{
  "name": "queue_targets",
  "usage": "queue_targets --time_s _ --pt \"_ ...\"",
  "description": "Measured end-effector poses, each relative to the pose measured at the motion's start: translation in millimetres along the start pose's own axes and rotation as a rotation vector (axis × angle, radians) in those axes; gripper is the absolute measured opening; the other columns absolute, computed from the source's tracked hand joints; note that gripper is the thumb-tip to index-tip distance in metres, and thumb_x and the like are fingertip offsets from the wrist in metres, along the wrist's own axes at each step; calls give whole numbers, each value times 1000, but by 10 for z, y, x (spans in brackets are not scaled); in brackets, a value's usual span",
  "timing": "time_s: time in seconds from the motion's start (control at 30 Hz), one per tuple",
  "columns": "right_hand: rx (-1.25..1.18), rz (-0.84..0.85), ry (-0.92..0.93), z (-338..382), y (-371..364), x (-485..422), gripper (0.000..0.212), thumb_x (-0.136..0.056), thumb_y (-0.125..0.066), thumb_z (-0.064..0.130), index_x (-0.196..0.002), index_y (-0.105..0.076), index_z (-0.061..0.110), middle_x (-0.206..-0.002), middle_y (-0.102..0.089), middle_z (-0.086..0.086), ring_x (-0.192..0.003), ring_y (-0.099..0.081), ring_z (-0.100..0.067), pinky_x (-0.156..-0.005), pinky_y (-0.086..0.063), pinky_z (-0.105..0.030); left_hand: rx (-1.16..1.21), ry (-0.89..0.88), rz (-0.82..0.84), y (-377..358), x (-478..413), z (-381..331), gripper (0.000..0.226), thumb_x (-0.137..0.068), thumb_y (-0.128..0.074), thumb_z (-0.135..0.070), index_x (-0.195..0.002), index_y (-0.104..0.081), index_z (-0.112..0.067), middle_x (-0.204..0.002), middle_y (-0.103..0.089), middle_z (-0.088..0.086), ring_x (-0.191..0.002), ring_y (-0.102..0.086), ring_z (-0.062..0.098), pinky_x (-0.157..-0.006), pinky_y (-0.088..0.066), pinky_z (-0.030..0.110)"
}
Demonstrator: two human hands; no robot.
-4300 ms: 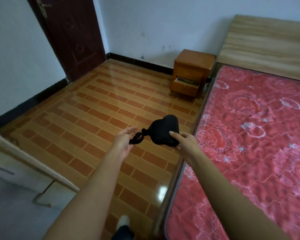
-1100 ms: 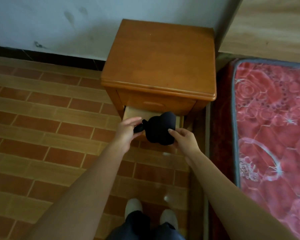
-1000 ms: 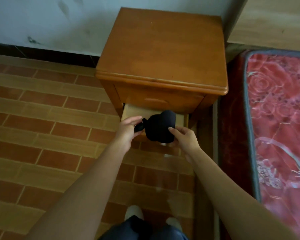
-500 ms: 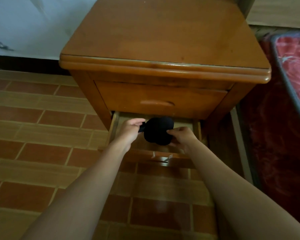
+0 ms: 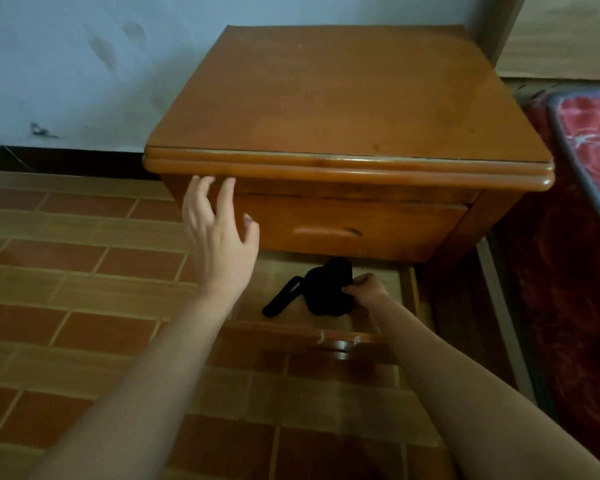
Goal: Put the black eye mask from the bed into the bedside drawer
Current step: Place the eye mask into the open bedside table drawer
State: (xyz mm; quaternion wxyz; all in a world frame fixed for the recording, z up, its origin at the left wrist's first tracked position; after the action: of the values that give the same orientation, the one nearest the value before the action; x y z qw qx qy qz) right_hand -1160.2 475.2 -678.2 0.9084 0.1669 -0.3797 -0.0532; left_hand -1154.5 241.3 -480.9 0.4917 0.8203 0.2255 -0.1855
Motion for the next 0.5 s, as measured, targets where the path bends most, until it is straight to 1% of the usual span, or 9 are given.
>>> queue_targets --time_s 0.07,0.1,0.17,0.23,0.3,0.33,0.4,0.43,0.5 --pt "16 -15 -10 -33 10 -16 41 -85 -60 6 -123 -45 -1 -128 -51 -24 -116 -51 -36 -99 -46 -46 -41 -55 8 -12 10 -33 44 -84 -51 -12 -128 -47 -8 -135 -45 21 -130 -37 35 -109 -32 50" --pt "19 -19 -12 -43 13 -29 41 -86 -60 6 -123 -45 -1 -128 -51 -24 -117 -51 -36 -99 -46 -46 -49 -96 -17 4 38 -54 43 -83 -51 -11 -126 -48 -8 -131 -48 20 -126 -40 32 -106 -35 48" --pt "11 -20 -17 -59 20 -50 42 -86 -60 5 -123 -44 -1 -130 -49 -24 -119 -49 -36 -101 -44 -47 -34 -156 -116 88 85 -102 41 -81 -51 -9 -122 -50 -7 -124 -52 21 -119 -41 26 -101 -39 46" --pt "0 -15 -27 -80 26 -64 43 -86 -60 4 -124 -43 -2 -132 -48 -25 -121 -47 -37 -103 -42 -46 -2 -175 -222 185 83 -150 43 -80 -52 -8 -122 -47 -8 -123 -51 22 -118 -37 24 -101 -38 47" --pt "-6 -12 -25 -92 28 -59 45 -85 -60 4 -126 -42 -2 -132 -48 -24 -121 -47 -37 -102 -43 -45 -20 -204 -283 240 43 -221 50 -79 -53 -8 -128 -41 -10 -132 -43 19 -125 -32 24 -108 -32 48" --pt "-4 -13 -19 -94 30 -51 45 -85 -60 5 -127 -42 -1 -132 -48 -24 -120 -48 -36 -101 -44 -44 -48 -221 -277 233 13 -262 54 -80 -52 -7 -132 -37 -12 -138 -38 17 -131 -28 24 -112 -25 49" --pt "13 -11 4 -88 35 -44 47 -85 -60 7 -128 -42 0 -132 -49 -23 -119 -49 -36 -99 -45 -43 -107 -236 -203 163 -60 -319 63 -80 -50 -7 -139 -29 -16 -148 -31 16 -139 -18 26 -115 -9 48" --pt "29 -8 14 -81 33 -47 48 -85 -61 7 -129 -42 0 -133 -49 -22 -120 -49 -36 -98 -44 -42 -129 -237 -152 111 -90 -332 66 -80 -49 -8 -142 -26 -19 -151 -28 15 -141 -14 27 -115 -4 48" --pt "53 1 26 -71 28 -56 50 -85 -61 7 -130 -41 1 -134 -49 -22 -121 -49 -35 -98 -44 -41 -153 -229 -62 1 -121 -323 69 -81 -48 -11 -144 -21 -21 -154 -23 12 -143 -9 26 -114 0 49"
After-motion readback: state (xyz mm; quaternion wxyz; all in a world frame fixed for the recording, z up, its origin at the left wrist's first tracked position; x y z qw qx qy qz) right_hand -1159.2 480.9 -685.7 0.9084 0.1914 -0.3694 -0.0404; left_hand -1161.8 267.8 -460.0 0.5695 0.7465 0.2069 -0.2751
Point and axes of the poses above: each hand's wrist, its own x-axis away from the middle knuckle, its own y-axis out of the back of the hand, z = x × y, the point moved 7 cm from there along -x, towards the middle knuckle
